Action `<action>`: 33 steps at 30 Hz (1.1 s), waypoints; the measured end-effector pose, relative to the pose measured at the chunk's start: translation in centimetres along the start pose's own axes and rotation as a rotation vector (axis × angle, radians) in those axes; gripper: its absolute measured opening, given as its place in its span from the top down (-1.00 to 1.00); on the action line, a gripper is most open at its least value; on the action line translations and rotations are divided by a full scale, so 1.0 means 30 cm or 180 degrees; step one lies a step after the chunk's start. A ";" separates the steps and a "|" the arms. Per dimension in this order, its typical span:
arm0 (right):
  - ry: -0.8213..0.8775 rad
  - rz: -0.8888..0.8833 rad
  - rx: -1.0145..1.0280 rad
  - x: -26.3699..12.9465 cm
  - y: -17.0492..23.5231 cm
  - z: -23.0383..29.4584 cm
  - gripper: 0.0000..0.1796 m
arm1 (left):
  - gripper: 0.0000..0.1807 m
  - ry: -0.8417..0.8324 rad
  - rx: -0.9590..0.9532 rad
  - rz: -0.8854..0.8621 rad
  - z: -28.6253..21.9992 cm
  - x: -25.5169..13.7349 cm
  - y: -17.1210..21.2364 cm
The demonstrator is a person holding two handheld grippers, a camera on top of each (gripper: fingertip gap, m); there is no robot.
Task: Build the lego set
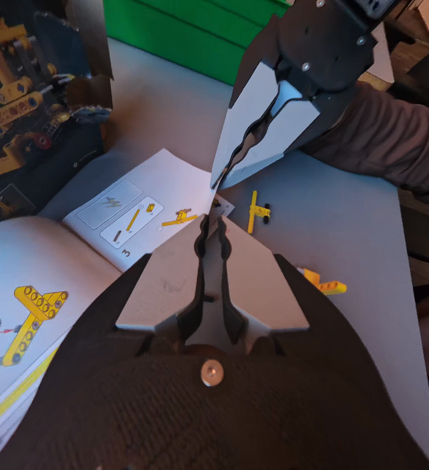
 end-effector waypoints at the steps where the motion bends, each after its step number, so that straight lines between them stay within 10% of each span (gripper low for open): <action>1: 0.0010 -0.0002 -0.0033 0.000 -0.002 0.003 1.00 | 0.93 -0.0007 0.0028 -0.0011 -0.003 0.000 -0.004; 33: -0.0010 -0.0031 -0.0396 0.001 -0.012 0.043 1.00 | 0.94 0.0022 -0.0031 0.0050 0.005 0.018 0.005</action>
Point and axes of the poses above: each gripper's, where its closed fingertips meet, x out along the fingers, y out of its underside, z = x × y across the jaws, the point moved 9 cm from there along -x, back along the fingers, and after that the axes turned 9 degrees about y, right-handed, at the moved point
